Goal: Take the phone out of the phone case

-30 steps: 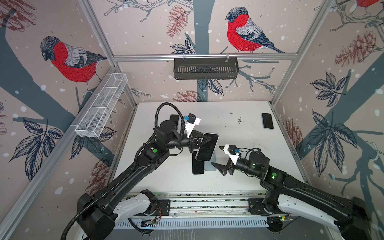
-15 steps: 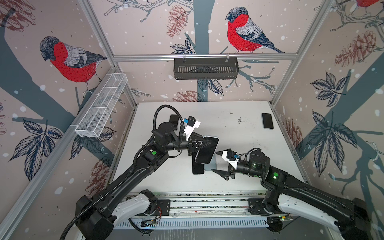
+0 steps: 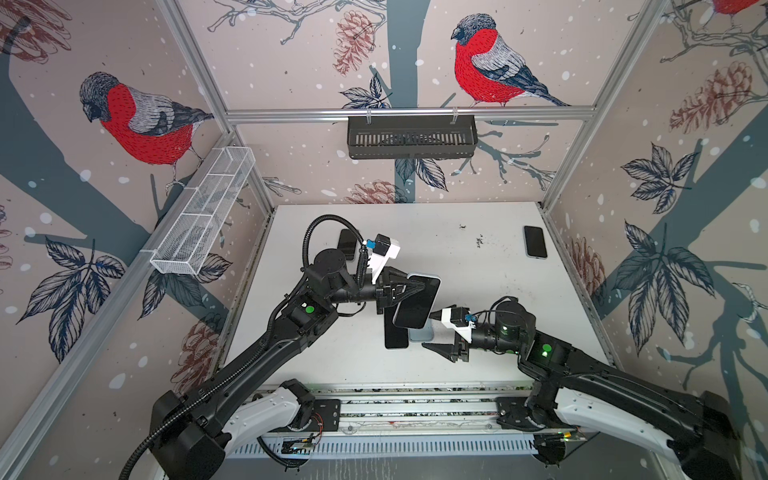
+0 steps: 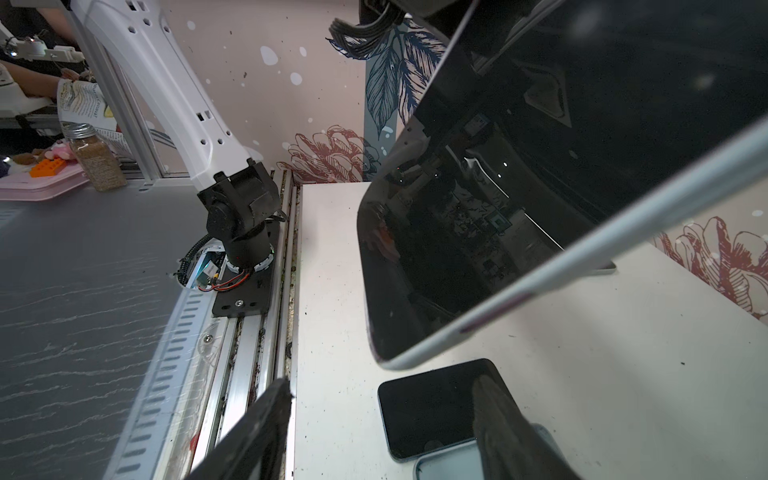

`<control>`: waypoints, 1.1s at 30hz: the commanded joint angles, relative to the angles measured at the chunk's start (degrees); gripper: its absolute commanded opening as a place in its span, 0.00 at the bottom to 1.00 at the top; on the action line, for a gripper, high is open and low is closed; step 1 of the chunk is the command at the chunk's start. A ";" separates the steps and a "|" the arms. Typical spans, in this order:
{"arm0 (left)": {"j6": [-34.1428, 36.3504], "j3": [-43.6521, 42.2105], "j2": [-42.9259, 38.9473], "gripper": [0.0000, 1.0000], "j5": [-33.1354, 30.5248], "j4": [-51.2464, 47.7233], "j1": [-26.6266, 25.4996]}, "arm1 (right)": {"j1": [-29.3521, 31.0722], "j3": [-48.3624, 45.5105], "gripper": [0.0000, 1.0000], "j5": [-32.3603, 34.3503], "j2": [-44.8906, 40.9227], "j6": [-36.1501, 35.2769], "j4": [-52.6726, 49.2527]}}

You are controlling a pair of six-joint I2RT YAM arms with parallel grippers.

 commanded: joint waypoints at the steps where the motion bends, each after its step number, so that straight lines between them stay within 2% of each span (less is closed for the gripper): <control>1: -0.05 0.04 -0.15 0.00 0.17 4.88 -0.38 | 0.04 1.12 0.66 -2.43 0.95 -1.21 2.00; 13: 0.01 0.04 0.43 0.00 -0.73 5.45 -1.72 | -0.06 3.43 0.45 -3.93 3.08 -3.02 0.18; 22: -0.41 -0.04 0.09 0.00 -0.74 5.85 -1.86 | -0.41 2.31 0.37 -4.65 1.75 -3.21 0.83; 33: -1.67 -0.61 0.39 0.00 -0.03 7.23 -1.96 | -0.98 2.20 0.21 -6.15 2.39 -4.10 1.32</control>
